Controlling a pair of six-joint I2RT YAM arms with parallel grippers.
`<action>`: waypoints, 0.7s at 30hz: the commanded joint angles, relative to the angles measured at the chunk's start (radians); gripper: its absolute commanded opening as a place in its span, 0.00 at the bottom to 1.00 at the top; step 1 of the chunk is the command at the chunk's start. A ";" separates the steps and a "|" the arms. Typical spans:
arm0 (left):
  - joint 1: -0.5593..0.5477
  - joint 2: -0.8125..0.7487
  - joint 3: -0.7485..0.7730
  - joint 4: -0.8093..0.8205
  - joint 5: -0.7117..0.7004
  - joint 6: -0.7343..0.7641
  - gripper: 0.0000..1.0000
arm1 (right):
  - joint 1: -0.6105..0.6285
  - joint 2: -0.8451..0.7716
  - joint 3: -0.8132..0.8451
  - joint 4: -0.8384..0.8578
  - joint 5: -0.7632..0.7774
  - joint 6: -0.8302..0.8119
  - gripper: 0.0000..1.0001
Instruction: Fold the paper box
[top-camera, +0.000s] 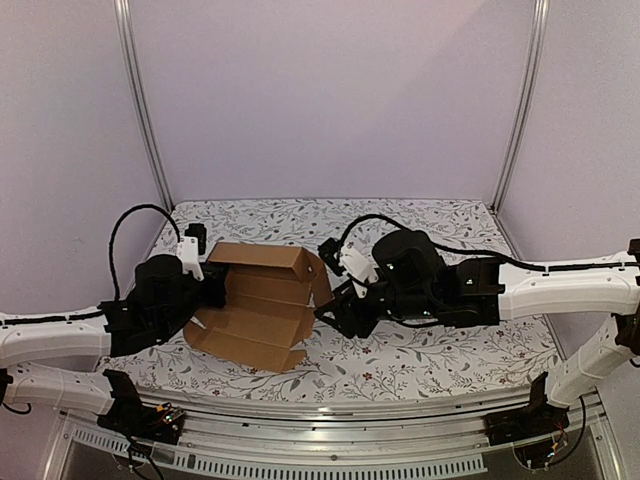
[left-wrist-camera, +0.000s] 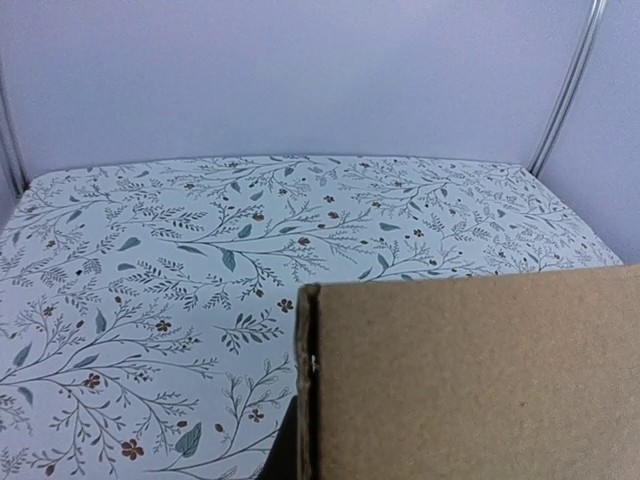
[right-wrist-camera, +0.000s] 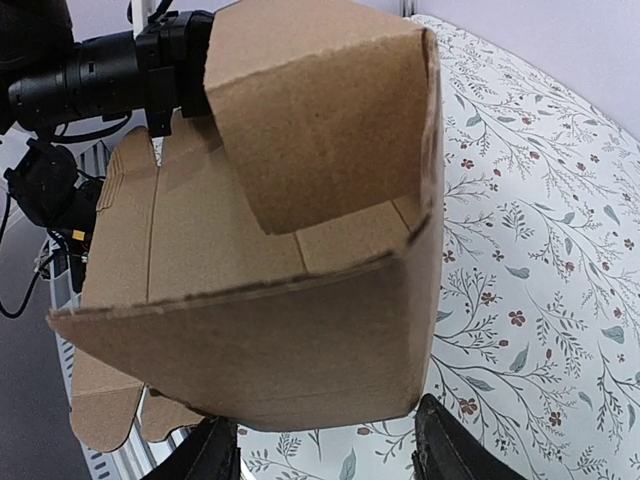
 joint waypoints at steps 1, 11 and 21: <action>-0.022 -0.009 -0.016 -0.011 -0.020 0.005 0.00 | 0.006 -0.010 0.034 0.020 0.022 0.021 0.59; -0.029 -0.010 -0.014 -0.032 -0.063 0.004 0.00 | 0.007 -0.021 0.029 0.019 0.035 0.035 0.63; -0.028 -0.020 -0.014 -0.051 -0.091 -0.011 0.00 | 0.009 -0.037 0.021 0.019 0.041 0.035 0.63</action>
